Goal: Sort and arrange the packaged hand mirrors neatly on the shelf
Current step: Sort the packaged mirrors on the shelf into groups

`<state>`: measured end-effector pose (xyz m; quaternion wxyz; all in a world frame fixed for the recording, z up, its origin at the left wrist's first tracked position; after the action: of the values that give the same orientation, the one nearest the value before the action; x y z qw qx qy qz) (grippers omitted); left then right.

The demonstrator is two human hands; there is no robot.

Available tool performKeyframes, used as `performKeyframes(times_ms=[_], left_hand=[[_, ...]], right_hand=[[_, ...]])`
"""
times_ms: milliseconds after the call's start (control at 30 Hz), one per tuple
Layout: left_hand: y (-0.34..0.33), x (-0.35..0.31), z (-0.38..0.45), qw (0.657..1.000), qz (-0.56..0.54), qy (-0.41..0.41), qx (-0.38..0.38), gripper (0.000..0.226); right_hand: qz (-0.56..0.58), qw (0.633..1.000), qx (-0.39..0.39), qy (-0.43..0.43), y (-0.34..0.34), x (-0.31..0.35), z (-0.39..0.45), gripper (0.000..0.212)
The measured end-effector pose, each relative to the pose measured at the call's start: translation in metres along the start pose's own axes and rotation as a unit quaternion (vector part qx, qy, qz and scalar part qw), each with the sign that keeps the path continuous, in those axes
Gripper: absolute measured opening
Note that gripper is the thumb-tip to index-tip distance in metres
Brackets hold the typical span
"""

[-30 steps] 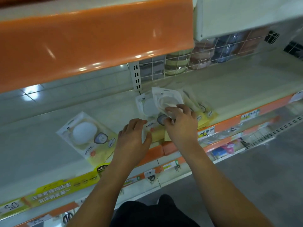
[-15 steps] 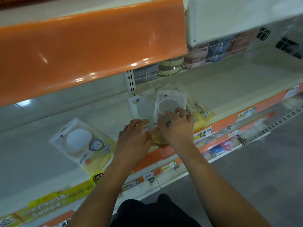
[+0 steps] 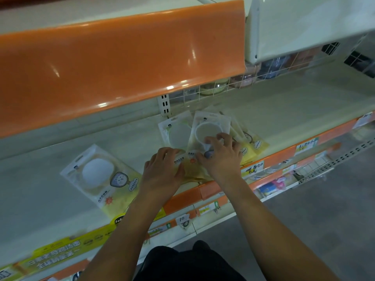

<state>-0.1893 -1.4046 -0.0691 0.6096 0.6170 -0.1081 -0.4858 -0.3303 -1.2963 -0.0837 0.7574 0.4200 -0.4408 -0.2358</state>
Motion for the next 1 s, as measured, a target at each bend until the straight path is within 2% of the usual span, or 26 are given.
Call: performKeyframes(times_ms=[167, 300, 367, 467, 767, 1000], left_hand=[[0.0, -0.003, -0.002, 1.0, 0.021, -0.006, -0.014, 0.041], [0.003, -0.003, -0.007, 0.998, 0.029, -0.011, -0.052, 0.041], [0.005, -0.001, -0.013, 0.997, 0.035, -0.013, -0.073, 0.048], [0.011, 0.007, -0.021, 0.995, 0.042, 0.011, -0.085, 0.055], [0.049, 0.052, -0.067, 0.981, 0.106, 0.11, -0.117, 0.049], [0.072, 0.079, -0.095, 0.971, 0.127, 0.154, -0.136, 0.051]], right_hand=[[0.013, 0.999, -0.042, 0.013, 0.007, 0.005, -0.003, 0.062], [0.059, 0.995, -0.059, 0.053, 0.009, 0.017, -0.009, 0.052], [0.092, 0.99, -0.062, 0.082, 0.008, 0.025, -0.013, 0.047], [0.119, 0.987, -0.011, 0.108, 0.002, 0.04, -0.02, 0.047], [0.126, 0.969, 0.098, 0.19, -0.023, 0.095, -0.054, 0.051], [0.155, 0.952, 0.131, 0.231, -0.042, 0.132, -0.082, 0.051]])
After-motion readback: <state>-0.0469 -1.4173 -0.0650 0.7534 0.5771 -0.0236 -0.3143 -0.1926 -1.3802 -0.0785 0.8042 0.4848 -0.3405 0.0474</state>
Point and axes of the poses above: each hand's wrist, its own z-axis towards the middle knuckle, its own y-axis out of the back of the hand, x = y × z, the point moved 2 cm from there along z, towards the middle knuckle, and after that the axes turned 12 degrees about -x, right-handed, at the moved point
